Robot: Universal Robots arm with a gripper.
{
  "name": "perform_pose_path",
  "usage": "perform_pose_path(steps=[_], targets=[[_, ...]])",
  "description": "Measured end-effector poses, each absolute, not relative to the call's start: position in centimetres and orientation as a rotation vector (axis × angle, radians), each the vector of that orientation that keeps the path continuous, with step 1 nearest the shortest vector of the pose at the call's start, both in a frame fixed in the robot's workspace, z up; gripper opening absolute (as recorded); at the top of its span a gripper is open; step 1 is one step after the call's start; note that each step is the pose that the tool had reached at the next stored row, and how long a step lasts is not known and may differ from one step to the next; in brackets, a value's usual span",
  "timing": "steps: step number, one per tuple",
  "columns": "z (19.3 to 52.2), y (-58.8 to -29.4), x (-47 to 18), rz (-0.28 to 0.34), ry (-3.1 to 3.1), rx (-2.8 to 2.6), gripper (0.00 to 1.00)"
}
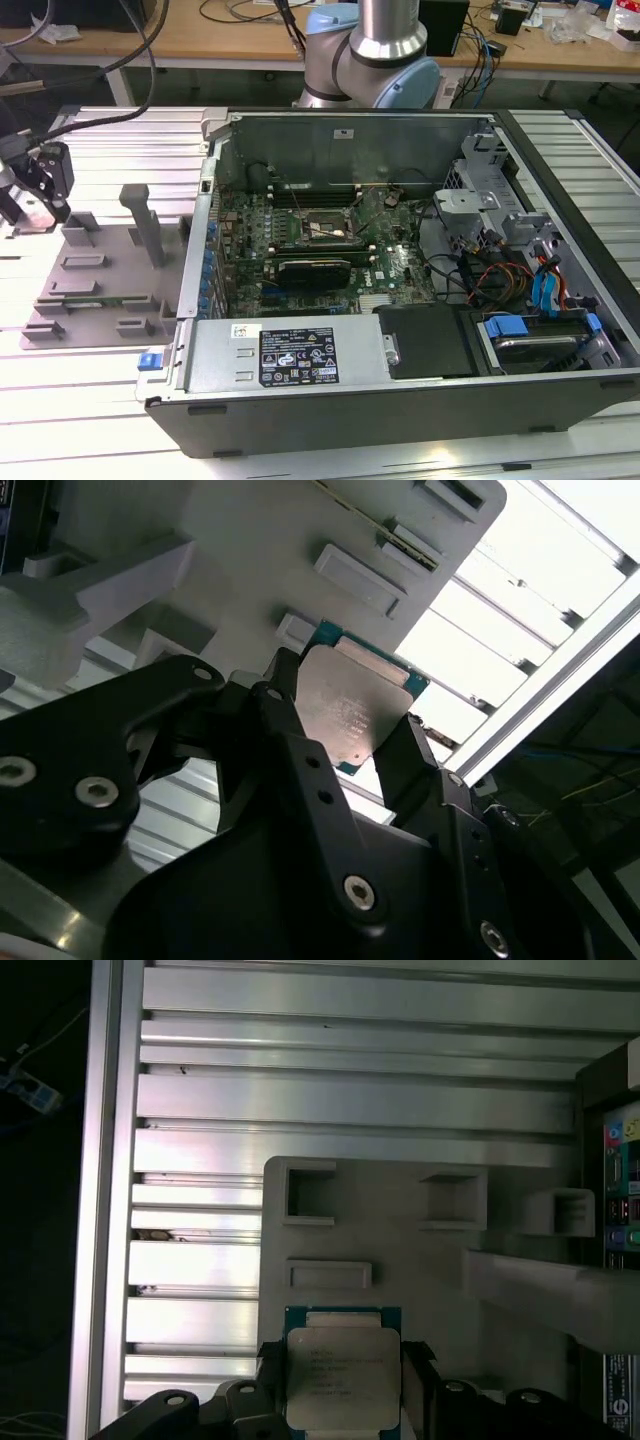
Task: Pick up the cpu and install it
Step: 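Pick up the cpu and move it towards the insertion slot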
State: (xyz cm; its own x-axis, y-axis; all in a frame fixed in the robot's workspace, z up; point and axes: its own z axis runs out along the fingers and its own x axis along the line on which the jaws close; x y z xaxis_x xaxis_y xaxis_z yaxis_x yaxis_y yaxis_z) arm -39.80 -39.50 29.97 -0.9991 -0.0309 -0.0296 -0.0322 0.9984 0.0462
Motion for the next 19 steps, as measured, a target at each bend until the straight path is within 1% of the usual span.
perform_pose_path(steps=[8,17,19], targets=[[31.0,-39.5,-39.8,0.072,3.11,-0.049,0.55],[34.0,-39.5,-39.8,0.072,3.107,-0.049,0.55],[35.1,-39.5,-39.8,0.072,3.106,-0.049,0.55]])
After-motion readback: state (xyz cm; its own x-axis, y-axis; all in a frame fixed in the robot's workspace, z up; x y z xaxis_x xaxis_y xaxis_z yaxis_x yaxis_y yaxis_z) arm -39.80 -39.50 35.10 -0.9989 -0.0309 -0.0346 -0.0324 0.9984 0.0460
